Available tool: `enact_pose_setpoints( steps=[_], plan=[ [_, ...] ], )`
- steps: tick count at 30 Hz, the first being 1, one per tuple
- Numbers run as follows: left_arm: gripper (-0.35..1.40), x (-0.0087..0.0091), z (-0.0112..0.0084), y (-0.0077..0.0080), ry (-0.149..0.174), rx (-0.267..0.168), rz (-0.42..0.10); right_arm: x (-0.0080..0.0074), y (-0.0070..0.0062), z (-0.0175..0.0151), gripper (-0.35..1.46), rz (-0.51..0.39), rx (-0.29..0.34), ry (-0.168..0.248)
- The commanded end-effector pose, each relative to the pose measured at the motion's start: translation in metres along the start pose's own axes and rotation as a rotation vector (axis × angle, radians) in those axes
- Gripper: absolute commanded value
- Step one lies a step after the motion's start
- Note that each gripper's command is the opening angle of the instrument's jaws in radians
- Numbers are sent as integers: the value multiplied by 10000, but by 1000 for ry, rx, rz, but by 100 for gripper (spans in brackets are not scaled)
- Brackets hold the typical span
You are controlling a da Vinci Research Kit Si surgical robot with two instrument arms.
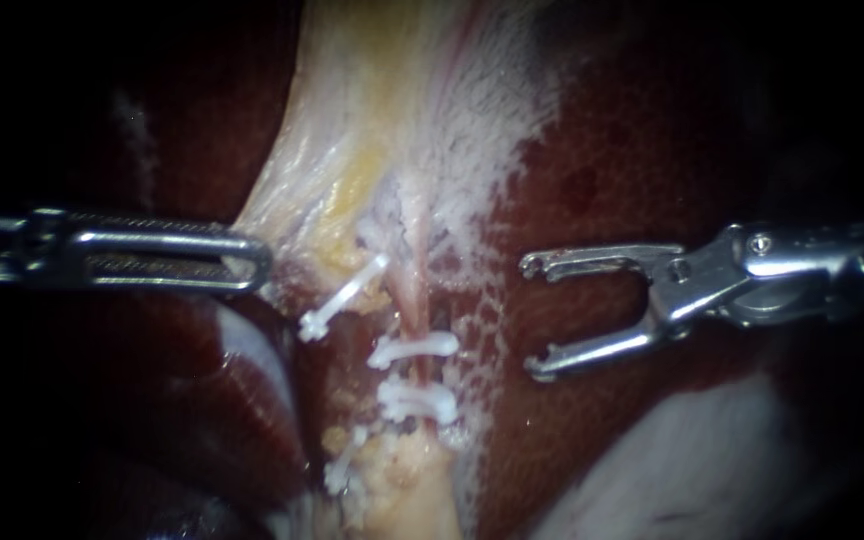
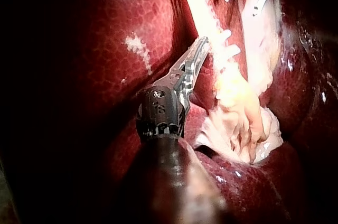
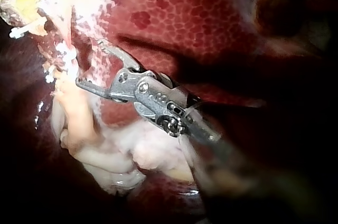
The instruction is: Going back third clip right tube
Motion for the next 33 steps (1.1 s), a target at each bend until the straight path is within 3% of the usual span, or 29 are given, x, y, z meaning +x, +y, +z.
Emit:
enact_pose_setpoints(
  steps=[1,6,14,33],
  plan=[
    [-35,1,1,1,0,-1,1,1,-1,1,60,1,1,0],
    [-35,15,12,7,0,-8,3,1,-3,1,60,1,1,0],
    [-35,41,39,10,29,5,-6,1,-4,1,60,1,1,0],
    [-35,47,48,9,38,16,-12,2,-5,1,60,1,1,0]
  ],
)
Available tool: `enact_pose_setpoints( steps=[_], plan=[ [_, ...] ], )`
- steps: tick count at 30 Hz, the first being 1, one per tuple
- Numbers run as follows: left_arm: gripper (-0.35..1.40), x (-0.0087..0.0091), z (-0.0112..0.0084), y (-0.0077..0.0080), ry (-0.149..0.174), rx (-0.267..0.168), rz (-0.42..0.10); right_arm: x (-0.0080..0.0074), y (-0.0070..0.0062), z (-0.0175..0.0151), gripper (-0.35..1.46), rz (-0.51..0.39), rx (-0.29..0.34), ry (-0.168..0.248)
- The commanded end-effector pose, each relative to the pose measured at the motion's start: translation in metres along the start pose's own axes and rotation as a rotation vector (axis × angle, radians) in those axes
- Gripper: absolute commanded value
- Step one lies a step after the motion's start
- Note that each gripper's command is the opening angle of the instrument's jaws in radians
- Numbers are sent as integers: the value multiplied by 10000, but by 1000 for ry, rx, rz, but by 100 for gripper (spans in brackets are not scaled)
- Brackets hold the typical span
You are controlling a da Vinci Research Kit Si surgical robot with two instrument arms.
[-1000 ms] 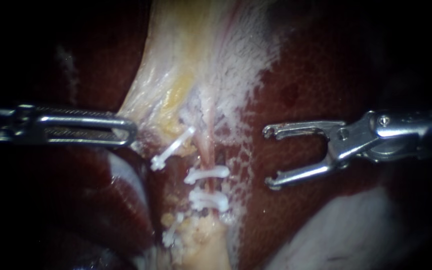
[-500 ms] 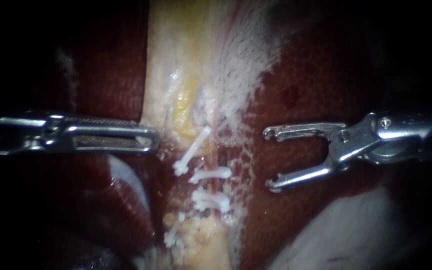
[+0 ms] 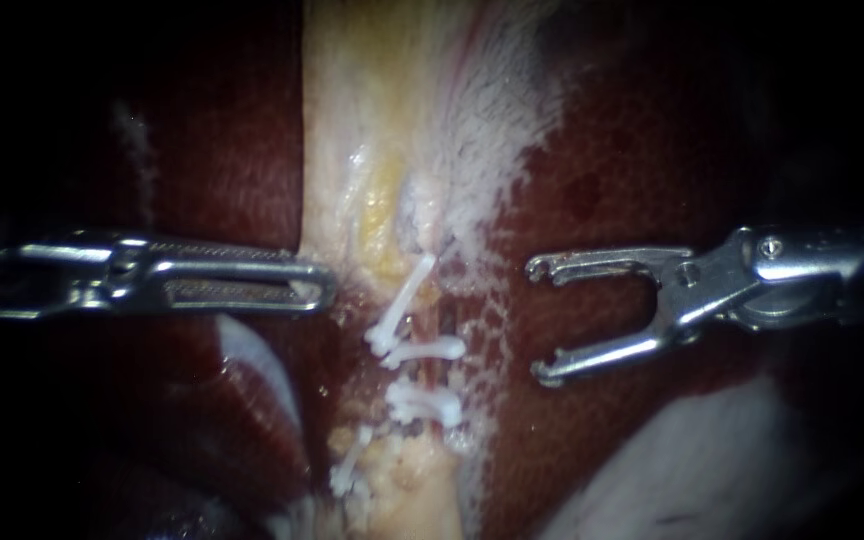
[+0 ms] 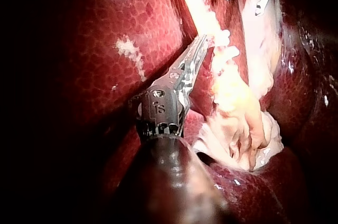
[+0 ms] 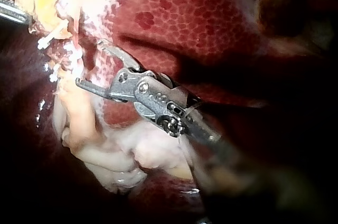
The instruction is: Going back third clip right tube
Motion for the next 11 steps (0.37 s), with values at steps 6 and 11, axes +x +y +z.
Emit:
enact_pose_setpoints(
  steps=[6,11],
  plan=[
    [-35,0,0,0,0,1,0,0,0,0,60,0,0,0],
    [-35,0,0,1,1,2,0,0,0,-1,60,0,1,0]
  ],
)
